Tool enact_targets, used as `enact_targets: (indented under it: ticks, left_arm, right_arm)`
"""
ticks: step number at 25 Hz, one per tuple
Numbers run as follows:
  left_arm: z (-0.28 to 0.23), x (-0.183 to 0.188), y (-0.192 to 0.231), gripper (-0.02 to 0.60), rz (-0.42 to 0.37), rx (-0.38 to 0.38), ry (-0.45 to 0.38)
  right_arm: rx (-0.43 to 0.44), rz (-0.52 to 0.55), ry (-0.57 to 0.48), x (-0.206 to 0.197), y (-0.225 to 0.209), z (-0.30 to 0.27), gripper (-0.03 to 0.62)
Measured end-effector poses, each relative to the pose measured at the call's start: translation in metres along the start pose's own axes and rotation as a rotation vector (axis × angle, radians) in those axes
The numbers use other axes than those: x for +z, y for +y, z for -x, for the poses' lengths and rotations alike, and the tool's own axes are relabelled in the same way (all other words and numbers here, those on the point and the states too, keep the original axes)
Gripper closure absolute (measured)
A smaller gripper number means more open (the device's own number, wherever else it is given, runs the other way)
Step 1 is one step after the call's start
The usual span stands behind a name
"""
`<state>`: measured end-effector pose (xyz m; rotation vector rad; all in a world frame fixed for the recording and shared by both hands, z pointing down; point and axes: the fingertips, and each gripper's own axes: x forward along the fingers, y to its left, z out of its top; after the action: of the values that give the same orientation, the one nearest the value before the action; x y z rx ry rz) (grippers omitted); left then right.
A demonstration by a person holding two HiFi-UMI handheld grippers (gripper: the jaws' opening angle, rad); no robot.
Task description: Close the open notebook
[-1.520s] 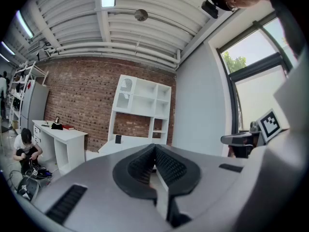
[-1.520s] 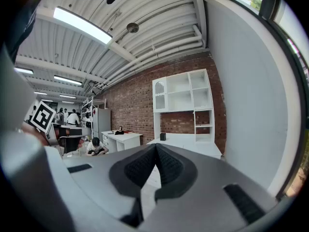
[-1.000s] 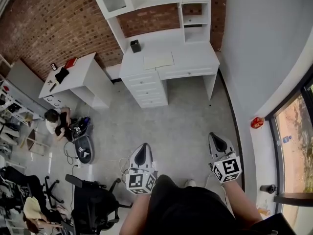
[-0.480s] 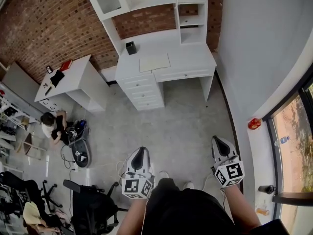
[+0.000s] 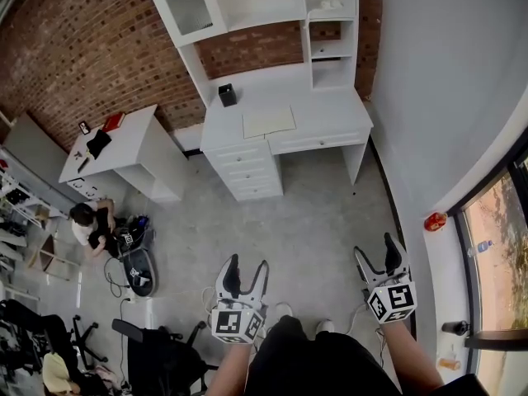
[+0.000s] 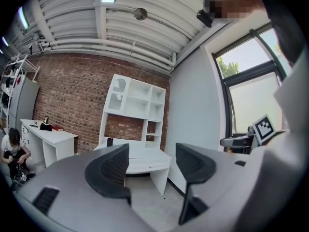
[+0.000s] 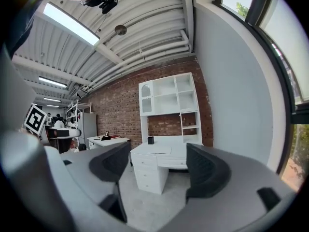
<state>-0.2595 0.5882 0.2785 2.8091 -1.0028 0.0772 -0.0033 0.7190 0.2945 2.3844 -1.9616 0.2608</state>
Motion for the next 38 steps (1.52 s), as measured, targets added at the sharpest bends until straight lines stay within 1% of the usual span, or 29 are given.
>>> enact_targets:
  ticks: [1,2,3,5,8,10,14,15,17,22,25,28,32,38]
  left_arm:
    - [-0.001,0.000,0.007,0.282,-0.002,0.013,-0.001]
    - [-0.001,-0.001,0.016,0.248,-0.002,0.030,0.000]
    - [-0.002,-0.002,0.025,0.238,-0.001,0.047,0.006]
    - [-0.003,-0.007,0.041,0.222,-0.003,0.065,0.026]
    - [-0.008,-0.012,0.059,0.221,0.003,0.055,0.042]
    - [-0.012,-0.016,0.064,0.222,0.029,0.010,0.046]
    - [-0.022,-0.028,0.056,0.222,0.077,-0.187,0.092]
    - [-0.022,-0.030,0.055,0.222,0.085,-0.215,0.099]
    - [-0.021,-0.029,0.061,0.222,0.093,-0.239,0.104]
    - [-0.026,-0.011,0.102,0.224,0.081,-0.230,0.079]
    - [-0.030,-0.006,0.123,0.224,0.070,-0.223,0.062]
    - [-0.036,-0.004,0.139,0.223,0.075,-0.211,0.055]
    - [-0.049,-0.003,0.152,0.224,0.091,-0.185,0.054]
    - [-0.081,-0.007,0.171,0.224,0.082,-0.137,0.065]
  right_arm:
    - [-0.005,0.000,0.005,-0.001,0.002,-0.005,0.213]
    - [-0.008,-0.006,0.010,-0.003,0.003,-0.009,0.184]
    - [-0.009,-0.019,0.014,-0.004,0.005,-0.014,0.170]
    - [-0.005,-0.039,0.022,-0.006,0.012,-0.022,0.162]
    - [0.001,0.000,0.030,-0.004,0.024,-0.034,0.163]
    - [0.009,0.028,0.037,-0.003,0.033,-0.043,0.163]
    - [0.015,0.069,0.088,-0.009,0.054,-0.061,0.164]
    - [0.016,0.079,0.098,-0.009,0.059,-0.064,0.164]
    - [0.009,0.084,0.104,-0.006,0.070,-0.070,0.166]
    - [-0.018,0.058,0.073,0.001,0.100,-0.092,0.190]
    - [-0.030,0.065,0.071,0.001,0.113,-0.102,0.198]
    - [-0.031,0.054,0.080,-0.001,0.122,-0.108,0.198]
    - [-0.020,0.056,0.106,-0.006,0.120,-0.121,0.207]
    - [0.029,0.044,0.131,-0.018,0.108,-0.170,0.207]
